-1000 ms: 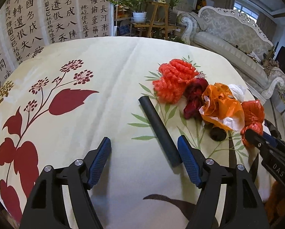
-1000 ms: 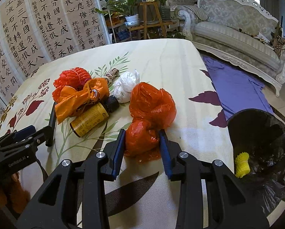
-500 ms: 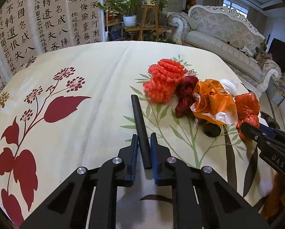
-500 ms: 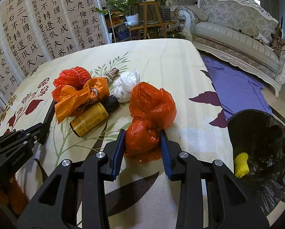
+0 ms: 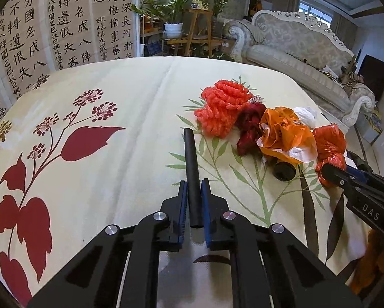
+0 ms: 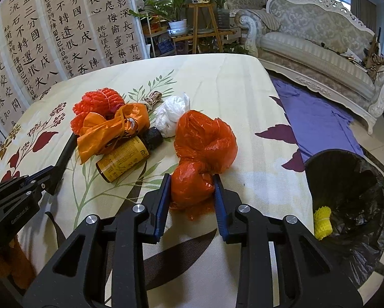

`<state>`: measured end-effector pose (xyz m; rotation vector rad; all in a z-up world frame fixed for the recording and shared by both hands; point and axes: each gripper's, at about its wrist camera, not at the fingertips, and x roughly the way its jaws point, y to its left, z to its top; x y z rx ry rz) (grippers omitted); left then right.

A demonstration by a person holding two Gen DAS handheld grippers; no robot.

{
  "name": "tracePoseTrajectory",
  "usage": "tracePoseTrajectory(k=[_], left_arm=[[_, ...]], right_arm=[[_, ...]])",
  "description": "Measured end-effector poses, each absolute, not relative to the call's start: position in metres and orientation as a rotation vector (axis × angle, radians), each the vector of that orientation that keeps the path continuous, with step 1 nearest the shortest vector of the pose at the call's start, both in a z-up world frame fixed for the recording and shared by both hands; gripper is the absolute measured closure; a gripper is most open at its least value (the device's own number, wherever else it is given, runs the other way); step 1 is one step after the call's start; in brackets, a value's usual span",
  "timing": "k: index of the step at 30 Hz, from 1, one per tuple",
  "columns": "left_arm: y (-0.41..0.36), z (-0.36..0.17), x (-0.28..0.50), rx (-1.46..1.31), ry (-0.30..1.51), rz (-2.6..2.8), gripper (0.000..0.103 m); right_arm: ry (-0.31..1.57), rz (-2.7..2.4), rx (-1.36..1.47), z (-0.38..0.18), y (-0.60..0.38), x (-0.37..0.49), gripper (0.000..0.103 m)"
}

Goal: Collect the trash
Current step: 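Carry the red bag and black rod over the bin and open both tools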

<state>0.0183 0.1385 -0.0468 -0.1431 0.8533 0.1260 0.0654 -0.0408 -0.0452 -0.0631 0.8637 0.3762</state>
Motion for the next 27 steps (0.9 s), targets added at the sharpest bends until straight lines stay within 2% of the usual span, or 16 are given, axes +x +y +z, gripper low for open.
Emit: tracePoseTrajectory(k=[16,27], left_arm=[[0.13,-0.022,-0.001,-0.149,0.768,0.088,0.092],[0.077,-0.005,-0.015,-0.125,0.739,-0.055,0.092]], right_arm=[[0.813,0.346,-0.052,-0.03,-0.055,0.04,0.074],[0.77,0.225,-0.025,-0.014,-0.113,0.024,0.074]])
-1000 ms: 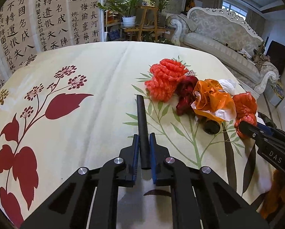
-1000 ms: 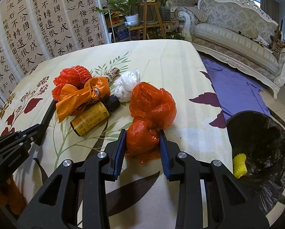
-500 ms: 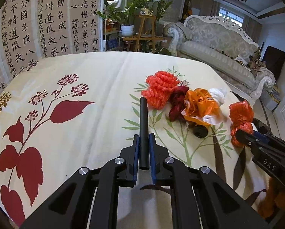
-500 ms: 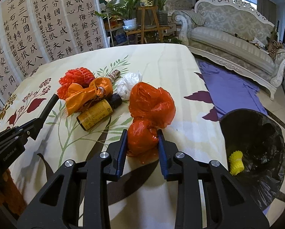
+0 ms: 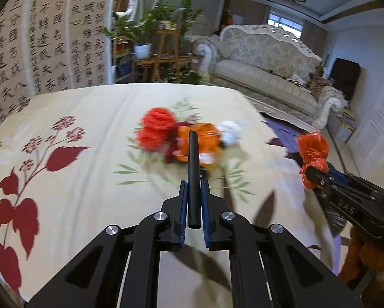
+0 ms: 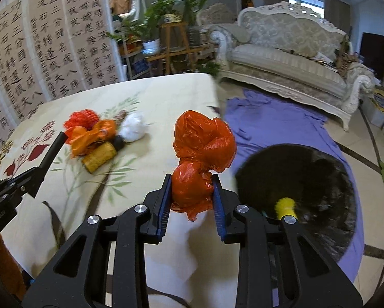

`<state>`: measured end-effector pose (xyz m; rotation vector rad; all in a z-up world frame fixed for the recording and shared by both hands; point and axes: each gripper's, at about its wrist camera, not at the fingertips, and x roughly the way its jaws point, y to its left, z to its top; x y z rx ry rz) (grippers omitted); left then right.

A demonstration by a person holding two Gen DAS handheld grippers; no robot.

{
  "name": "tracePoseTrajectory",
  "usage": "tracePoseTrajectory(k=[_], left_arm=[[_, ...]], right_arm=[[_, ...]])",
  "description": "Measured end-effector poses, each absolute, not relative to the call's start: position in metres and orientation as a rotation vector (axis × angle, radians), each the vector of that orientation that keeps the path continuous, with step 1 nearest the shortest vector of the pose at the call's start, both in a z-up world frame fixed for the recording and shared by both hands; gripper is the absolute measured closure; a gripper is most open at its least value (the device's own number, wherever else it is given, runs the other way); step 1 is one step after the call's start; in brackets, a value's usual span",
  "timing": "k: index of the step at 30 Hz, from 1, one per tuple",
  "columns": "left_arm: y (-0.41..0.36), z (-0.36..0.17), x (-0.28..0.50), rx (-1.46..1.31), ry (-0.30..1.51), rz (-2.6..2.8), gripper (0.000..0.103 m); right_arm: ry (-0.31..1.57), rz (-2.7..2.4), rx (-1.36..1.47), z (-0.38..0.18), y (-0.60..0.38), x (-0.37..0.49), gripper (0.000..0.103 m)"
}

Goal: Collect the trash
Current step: 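Carry the red bag and black rod over the bin and open both tools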

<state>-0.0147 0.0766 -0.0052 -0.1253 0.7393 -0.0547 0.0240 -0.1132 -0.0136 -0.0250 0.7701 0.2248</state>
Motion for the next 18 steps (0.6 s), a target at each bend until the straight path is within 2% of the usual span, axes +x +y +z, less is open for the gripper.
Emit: tracePoseTrajectory(k=[18], left_arm=[[-0.043,-0.01,0.023,-0.013,0.744,-0.296,0.092]], right_arm=[[0.786,0.009,0.068,-0.031,-0.22,0.03,0.074]])
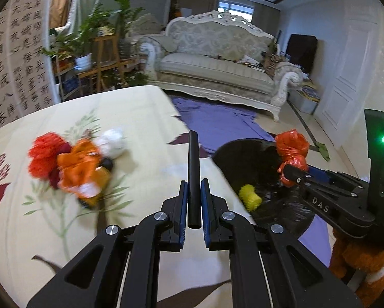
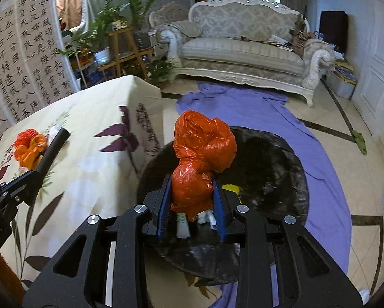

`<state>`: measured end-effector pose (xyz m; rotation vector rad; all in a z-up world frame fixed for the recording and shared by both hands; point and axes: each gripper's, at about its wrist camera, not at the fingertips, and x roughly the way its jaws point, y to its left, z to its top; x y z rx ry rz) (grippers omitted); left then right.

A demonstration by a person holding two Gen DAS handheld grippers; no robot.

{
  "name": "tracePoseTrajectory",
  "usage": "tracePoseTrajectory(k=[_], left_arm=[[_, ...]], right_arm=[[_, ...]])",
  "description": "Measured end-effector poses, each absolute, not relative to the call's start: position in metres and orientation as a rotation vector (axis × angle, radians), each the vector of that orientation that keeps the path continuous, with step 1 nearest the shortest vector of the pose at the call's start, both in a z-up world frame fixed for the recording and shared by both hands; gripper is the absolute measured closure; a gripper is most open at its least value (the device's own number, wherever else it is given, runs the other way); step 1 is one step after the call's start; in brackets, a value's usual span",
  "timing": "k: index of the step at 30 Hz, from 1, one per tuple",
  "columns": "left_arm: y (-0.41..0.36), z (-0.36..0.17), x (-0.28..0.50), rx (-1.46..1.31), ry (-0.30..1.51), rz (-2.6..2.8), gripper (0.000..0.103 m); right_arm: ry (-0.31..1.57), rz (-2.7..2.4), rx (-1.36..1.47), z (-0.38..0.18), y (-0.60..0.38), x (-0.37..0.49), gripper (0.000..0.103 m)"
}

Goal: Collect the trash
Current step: 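Carry the red bag and black rod over the bin and open both tools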

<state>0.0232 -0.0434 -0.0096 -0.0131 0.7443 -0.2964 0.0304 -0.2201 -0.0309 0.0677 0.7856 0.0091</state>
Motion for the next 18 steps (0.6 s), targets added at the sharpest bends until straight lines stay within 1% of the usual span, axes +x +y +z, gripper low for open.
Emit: tracePoseTrajectory(k=[13,17,18], left_arm=[[-0.105,-0.03,0.056,0.08,0.762,-0.378,0.092],[-0.113,-0.036,0.064,0.097,0.787,-0.387,0.091],[-0.114,-0.038,0.066,0.1,0.793,-0.382,0.088]], right_arm=[[0.799,-0.033,0.117,-0.049,-0.258,0.051,0.074],[0.816,-0.03,0.133,-0.056,-0.265,0.059,0.073],[0.819,-0.029,0.139,-0.058,-0.267,0.061,0.072]])
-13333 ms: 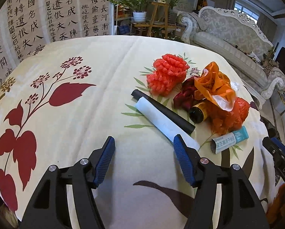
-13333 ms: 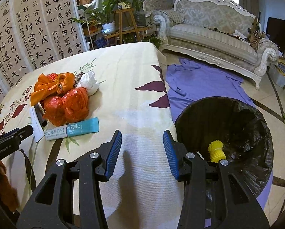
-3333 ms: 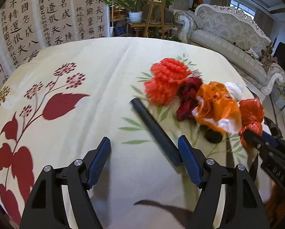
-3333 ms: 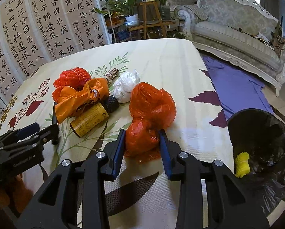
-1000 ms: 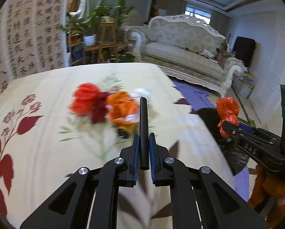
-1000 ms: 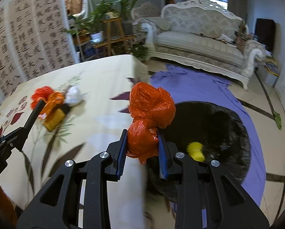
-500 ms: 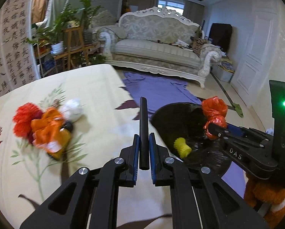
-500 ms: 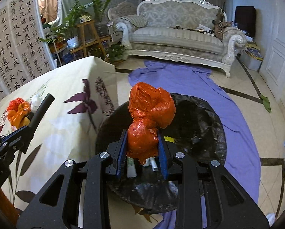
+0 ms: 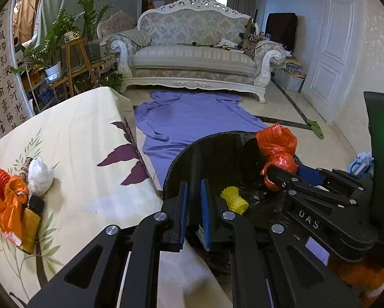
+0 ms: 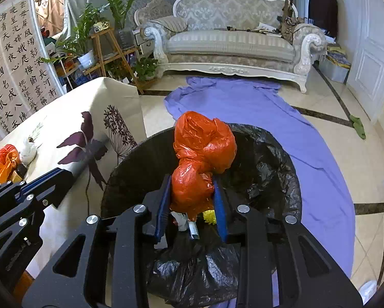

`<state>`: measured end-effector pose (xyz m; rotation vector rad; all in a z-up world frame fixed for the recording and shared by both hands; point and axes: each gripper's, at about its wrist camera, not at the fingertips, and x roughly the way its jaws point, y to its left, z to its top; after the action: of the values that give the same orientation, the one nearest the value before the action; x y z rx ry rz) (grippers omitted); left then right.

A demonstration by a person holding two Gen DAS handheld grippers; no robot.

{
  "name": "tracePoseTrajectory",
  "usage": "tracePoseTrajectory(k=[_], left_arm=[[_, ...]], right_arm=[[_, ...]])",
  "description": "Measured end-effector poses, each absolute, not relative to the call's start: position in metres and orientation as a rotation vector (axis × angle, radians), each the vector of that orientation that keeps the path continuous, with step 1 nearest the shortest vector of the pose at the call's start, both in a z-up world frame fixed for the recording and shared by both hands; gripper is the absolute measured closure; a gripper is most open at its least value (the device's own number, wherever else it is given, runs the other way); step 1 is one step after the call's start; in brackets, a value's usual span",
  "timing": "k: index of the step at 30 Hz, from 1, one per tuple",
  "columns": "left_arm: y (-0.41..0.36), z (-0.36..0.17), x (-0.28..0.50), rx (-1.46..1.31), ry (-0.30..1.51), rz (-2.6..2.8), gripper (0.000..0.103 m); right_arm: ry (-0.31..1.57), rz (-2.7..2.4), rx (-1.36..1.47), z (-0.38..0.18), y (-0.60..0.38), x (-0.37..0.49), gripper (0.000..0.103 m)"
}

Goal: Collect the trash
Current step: 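Carry the red bag and black rod over the bin and open both tools, then return both open tools to the table and close the left tool on the orange bag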

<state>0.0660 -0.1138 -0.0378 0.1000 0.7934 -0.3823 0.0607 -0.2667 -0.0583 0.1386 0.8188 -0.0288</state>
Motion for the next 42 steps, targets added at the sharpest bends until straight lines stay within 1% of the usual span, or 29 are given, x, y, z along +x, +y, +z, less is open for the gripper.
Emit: tracePoseTrajectory(k=[1,2,3,4,6,10,14,19,22,23,24,28,33,42], left_arm=[[-0.114,-0.039,0.068,0.102,0.801,-0.377,0.079],[-0.114,-0.04,0.07,0.1,0.808,-0.372,0.074],[-0.114,-0.041,0.07,0.094,0.81,-0.369,0.064],[-0.113,-0.041,0.071,0.085,0.812,-0.367,0.059],[-0.112,-0.042,0.071,0.076,0.817,-0.365,0.059],[-0.108,-0.042,0.069,0.063,0.82,-0.353,0.053],[-0.103,-0.039,0.067,0.057,0.814,-0.331,0.051],[-0.09,-0.034,0.058,0.049,0.8,-0.297,0.046],[-0.075,-0.03,0.051,0.044,0.791,-0.267,0.046],[-0.073,-0.028,0.05,0.04,0.789,-0.257,0.046],[-0.067,-0.027,0.047,0.035,0.788,-0.246,0.045],[-0.042,-0.02,0.038,0.017,0.772,-0.197,0.042],[-0.014,-0.015,0.034,0.019,0.747,-0.112,0.041],[0.033,-0.021,0.042,-0.022,0.766,-0.01,0.041]], right_arm=[[0.818,-0.031,0.145,-0.06,-0.269,0.062,0.071],[0.82,-0.033,0.148,-0.061,-0.27,0.062,0.066],[0.824,-0.035,0.152,-0.063,-0.272,0.063,0.064],[0.824,-0.038,0.156,-0.064,-0.274,0.063,0.063],[0.826,-0.045,0.16,-0.066,-0.275,0.063,0.061],[0.83,-0.059,0.173,-0.068,-0.281,0.062,0.06],[0.831,-0.061,0.178,-0.068,-0.283,0.06,0.06],[0.83,-0.049,0.186,-0.066,-0.279,0.056,0.059],[0.826,-0.027,0.18,-0.063,-0.269,0.053,0.057],[0.825,-0.021,0.178,-0.061,-0.265,0.053,0.053],[0.822,-0.013,0.175,-0.06,-0.261,0.052,0.052],[0.814,0.031,0.152,-0.052,-0.236,0.051,0.052],[0.814,0.087,0.125,-0.047,-0.207,0.052,0.051],[0.826,0.181,0.071,-0.044,-0.157,0.057,0.051]])
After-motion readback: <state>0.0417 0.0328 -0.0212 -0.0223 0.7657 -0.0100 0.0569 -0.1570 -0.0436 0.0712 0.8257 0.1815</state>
